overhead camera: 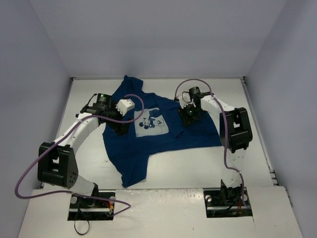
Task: Fold and stack the t-shirts
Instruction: Flatten out the tshirt
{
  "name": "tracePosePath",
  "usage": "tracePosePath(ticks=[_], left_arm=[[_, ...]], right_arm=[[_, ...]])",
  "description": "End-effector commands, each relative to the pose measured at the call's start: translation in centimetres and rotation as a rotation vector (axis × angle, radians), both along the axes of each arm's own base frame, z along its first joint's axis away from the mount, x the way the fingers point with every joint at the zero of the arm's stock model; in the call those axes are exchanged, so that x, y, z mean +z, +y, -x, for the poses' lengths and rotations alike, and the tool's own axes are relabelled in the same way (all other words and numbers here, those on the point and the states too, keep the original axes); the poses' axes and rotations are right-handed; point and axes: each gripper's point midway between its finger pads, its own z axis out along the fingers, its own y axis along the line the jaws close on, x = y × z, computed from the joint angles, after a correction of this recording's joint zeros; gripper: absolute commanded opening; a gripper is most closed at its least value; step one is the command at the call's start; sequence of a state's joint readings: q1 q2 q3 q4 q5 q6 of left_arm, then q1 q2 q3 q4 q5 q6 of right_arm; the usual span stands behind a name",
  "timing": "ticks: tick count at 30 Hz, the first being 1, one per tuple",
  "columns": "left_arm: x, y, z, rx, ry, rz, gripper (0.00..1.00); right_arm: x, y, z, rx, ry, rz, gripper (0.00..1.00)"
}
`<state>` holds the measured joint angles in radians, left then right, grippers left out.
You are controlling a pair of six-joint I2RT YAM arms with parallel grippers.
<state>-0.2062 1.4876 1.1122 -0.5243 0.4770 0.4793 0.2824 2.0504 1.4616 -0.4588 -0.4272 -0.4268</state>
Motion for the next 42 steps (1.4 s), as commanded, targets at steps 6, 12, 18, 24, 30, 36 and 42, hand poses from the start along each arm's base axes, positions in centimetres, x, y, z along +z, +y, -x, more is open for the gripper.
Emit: tracePosePath(ticks=[6,12,18,24,30,36,42], left_arm=[[2.6,-0.1,-1.5,-0.001,-0.096,0.016,0.96],[2.7,0.0,-1.5,0.0,-0.101,0.012,0.96],[3.0,0.0,-1.4,-0.007,-0.106,0.015,0.96],[2.6,0.2,-1.2,-0.011,-0.1,-0.002,0.96],[2.3,0.4,-1.1,-0.013,-0.096,-0.01,0.96],[1.8,0.4,-1.1,-0.009,-0.082,-0.012,0.96],[0.6,0.6,-1.0,0.004,-0.048,-0.025,0.96]], right_arm=[[0.0,0.2,0.2,0.04,-0.017,0.018,0.08],[1.3,0.6,0.2,0.046,-0.036,-0.003,0.0],[4.6,2.4,0.7,0.092,-0.082,-0.033,0.0],[10.0,4.1,0.5,0.129,-0.17,-0.063,0.0],[13.7,3.4,-1.5,0.14,-0.277,-0.034,0.0],[14.4,0.3,-6.0,0.115,-0.356,0.031,0.0],[14.8,-4.1,-12.1,0.066,-0.44,0.094,0.0]])
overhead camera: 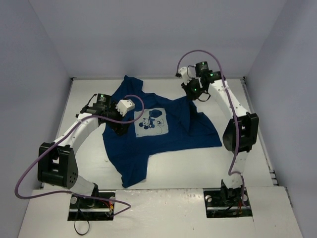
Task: Fold and stack the t-shirts
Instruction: Flatten out the tshirt
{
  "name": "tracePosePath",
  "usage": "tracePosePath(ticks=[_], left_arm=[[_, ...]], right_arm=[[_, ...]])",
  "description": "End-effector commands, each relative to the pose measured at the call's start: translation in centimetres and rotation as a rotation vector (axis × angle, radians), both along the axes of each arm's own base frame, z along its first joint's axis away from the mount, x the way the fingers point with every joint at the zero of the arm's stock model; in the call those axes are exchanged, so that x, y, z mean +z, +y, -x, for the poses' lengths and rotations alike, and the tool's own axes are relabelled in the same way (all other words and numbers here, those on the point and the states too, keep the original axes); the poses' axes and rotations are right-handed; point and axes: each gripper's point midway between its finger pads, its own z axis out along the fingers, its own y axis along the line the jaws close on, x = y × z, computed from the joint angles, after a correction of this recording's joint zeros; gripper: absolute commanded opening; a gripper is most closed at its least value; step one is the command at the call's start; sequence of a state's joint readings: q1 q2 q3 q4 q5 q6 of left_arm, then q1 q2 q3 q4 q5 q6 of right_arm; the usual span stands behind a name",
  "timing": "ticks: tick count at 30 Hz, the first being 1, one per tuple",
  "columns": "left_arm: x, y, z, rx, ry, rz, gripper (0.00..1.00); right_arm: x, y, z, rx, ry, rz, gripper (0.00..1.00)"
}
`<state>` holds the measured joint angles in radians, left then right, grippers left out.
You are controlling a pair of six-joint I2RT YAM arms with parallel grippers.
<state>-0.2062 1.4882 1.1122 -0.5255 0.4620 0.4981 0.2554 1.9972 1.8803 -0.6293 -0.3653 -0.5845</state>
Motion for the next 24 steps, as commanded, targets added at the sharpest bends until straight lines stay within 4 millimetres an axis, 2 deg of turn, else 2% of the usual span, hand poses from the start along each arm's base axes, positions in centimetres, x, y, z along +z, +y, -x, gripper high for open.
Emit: tracePosePath(ticks=[1,2,5,9,12,16,24], left_arm=[[0.6,0.4,-0.8,0.013,-0.034,-0.008,0.96],[0.4,0.5,-0.8,0.015,-0.029,-0.012,0.96],[-0.1,0.6,-0.7,0.013,-0.022,-0.019,0.96],[-0.6,0.6,-0.6,0.013,-0.015,-0.021,0.96],[-0.9,0.6,-0.5,0.017,-0.012,-0.025,0.96],[-1.4,0.9,-0.6,0.024,-0.015,-0.035,0.96],[-2.3,1.3,-1.2,0.048,-0.011,-0.062,0.96]], right_arm=[[0.6,-4.0,-4.8,-0.037,-0.091,0.068,0.0],[1.3,-4.6,-6.0,-0.045,-0.121,0.071,0.0],[1.5,-6.0,-8.3,-0.058,-0.159,0.081,0.0],[0.2,-7.5,-10.8,-0.069,-0.18,0.101,0.0],[0.3,-8.4,-12.7,-0.081,-0.221,0.108,0.0],[-0.2,-9.6,-14.5,-0.093,-0.258,0.114,0.0],[0.3,-10.8,-17.8,-0.131,-0.367,0.135,0.0]])
